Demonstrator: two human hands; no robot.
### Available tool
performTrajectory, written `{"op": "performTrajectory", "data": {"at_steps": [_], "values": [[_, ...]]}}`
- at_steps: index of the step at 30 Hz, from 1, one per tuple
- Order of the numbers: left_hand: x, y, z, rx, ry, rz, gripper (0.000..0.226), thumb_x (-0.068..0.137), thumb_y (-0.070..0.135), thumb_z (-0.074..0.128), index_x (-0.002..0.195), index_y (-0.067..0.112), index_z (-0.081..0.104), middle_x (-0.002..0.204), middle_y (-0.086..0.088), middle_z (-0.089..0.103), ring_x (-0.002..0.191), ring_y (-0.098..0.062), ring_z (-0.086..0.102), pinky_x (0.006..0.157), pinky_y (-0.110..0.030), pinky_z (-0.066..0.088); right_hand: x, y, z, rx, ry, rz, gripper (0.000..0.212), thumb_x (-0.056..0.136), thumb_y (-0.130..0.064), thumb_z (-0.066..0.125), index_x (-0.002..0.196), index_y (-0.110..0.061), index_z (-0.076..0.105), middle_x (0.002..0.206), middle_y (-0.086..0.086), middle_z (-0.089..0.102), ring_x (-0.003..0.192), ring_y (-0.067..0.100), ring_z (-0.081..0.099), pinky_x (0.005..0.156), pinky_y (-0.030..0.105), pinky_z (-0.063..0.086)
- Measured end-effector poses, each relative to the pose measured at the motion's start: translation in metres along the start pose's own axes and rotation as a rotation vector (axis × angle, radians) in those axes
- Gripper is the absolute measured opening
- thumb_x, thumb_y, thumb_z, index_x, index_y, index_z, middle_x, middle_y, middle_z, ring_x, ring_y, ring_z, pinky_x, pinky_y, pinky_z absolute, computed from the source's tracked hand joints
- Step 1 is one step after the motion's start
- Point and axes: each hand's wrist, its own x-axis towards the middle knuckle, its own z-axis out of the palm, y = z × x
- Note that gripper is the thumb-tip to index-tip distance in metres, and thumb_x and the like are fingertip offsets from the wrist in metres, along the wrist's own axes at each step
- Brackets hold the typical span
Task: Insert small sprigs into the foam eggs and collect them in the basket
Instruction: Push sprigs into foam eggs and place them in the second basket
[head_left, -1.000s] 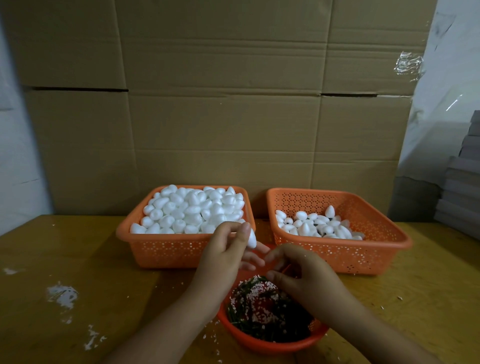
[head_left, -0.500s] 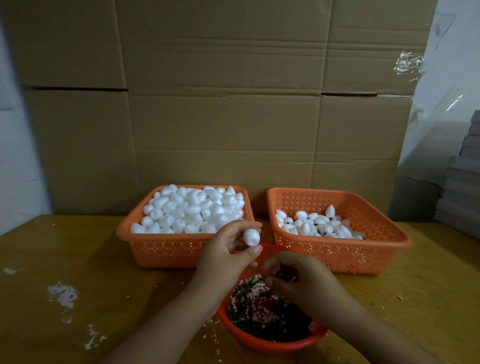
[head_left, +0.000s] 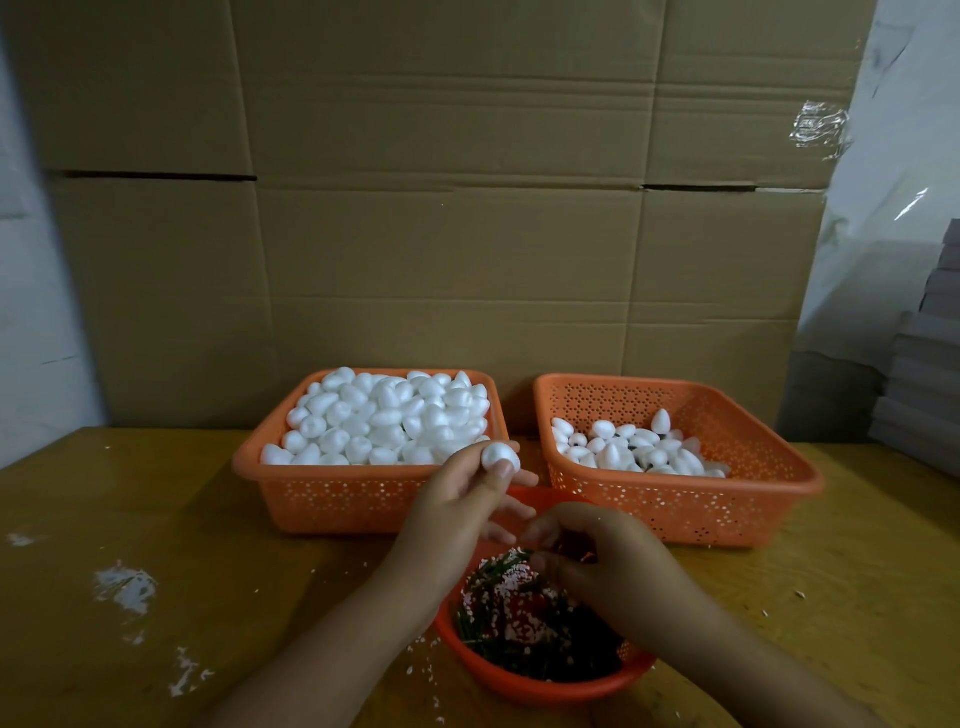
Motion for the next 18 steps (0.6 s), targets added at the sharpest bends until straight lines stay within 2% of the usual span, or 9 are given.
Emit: {"op": "performTrajectory", "data": {"at_steps": [3, 7, 10, 13, 16, 18], "values": [[0.0005, -0.0028, -0.0001, 0.024, 0.009, -0.004, 0.018, 0.097, 0.029, 0.052, 0.103, 0.020, 0.066, 0.098, -0.002, 0.075, 0.081, -0.014, 0.071, 0.062, -0.025, 0.054, -0.0005, 0.0003, 0.0005, 0.008, 0.009, -0.003, 0.028, 0.084, -0.018, 0.074, 0.082, -0.043, 0.063, 0.080, -0.017, 0.066, 0.075, -0.005, 0.060, 0.069, 0.011, 0.044], [0.0005, -0.0041, 0.0000, 0.060, 0.016, 0.018, 0.036, 0.082, 0.049, 0.056, 0.089, 0.017, 0.070, 0.088, 0.001, 0.074, 0.077, -0.013, 0.070, 0.063, -0.025, 0.054, -0.0013, -0.0006, 0.0001, 0.013, -0.013, 0.013, 0.026, 0.084, -0.020, 0.074, 0.081, -0.044, 0.063, 0.082, -0.015, 0.067, 0.072, -0.005, 0.061, 0.068, 0.016, 0.048], [0.0003, -0.0027, 0.0010, 0.077, 0.025, 0.022, 0.041, 0.075, 0.055, 0.059, 0.078, 0.015, 0.068, 0.073, 0.003, 0.071, 0.067, -0.010, 0.067, 0.061, -0.022, 0.053, -0.0008, -0.0022, -0.0006, 0.011, -0.036, 0.024, 0.022, 0.085, -0.021, 0.073, 0.086, -0.040, 0.064, 0.085, -0.011, 0.067, 0.071, -0.002, 0.061, 0.067, 0.020, 0.052], [-0.0013, -0.0007, 0.0019, 0.110, 0.044, 0.021, 0.042, 0.070, 0.055, 0.065, 0.075, 0.013, 0.065, 0.062, 0.004, 0.064, 0.062, -0.009, 0.063, 0.061, -0.021, 0.053, -0.0013, -0.0028, -0.0010, 0.013, -0.043, 0.031, 0.018, 0.085, -0.021, 0.073, 0.092, -0.036, 0.067, 0.088, -0.009, 0.067, 0.073, 0.000, 0.062, 0.071, 0.023, 0.054], [-0.0042, 0.0021, 0.0035, 0.144, 0.061, 0.046, 0.049, 0.067, 0.053, 0.069, 0.080, 0.007, 0.062, 0.063, 0.000, 0.060, 0.064, -0.012, 0.059, 0.066, -0.034, 0.054, -0.0017, -0.0028, -0.0006, 0.002, -0.045, 0.029, 0.016, 0.085, -0.022, 0.073, 0.096, -0.033, 0.069, 0.089, -0.010, 0.067, 0.075, 0.001, 0.063, 0.074, 0.024, 0.054], [-0.0050, 0.0035, 0.0045, 0.161, 0.077, 0.047, 0.046, 0.069, 0.049, 0.075, 0.084, 0.008, 0.061, 0.069, -0.002, 0.061, 0.066, -0.013, 0.059, 0.072, -0.042, 0.055, -0.0015, -0.0029, -0.0005, -0.006, -0.046, 0.027, 0.016, 0.085, -0.022, 0.073, 0.097, -0.032, 0.069, 0.090, -0.009, 0.068, 0.076, 0.001, 0.063, 0.076, 0.026, 0.054]]}}
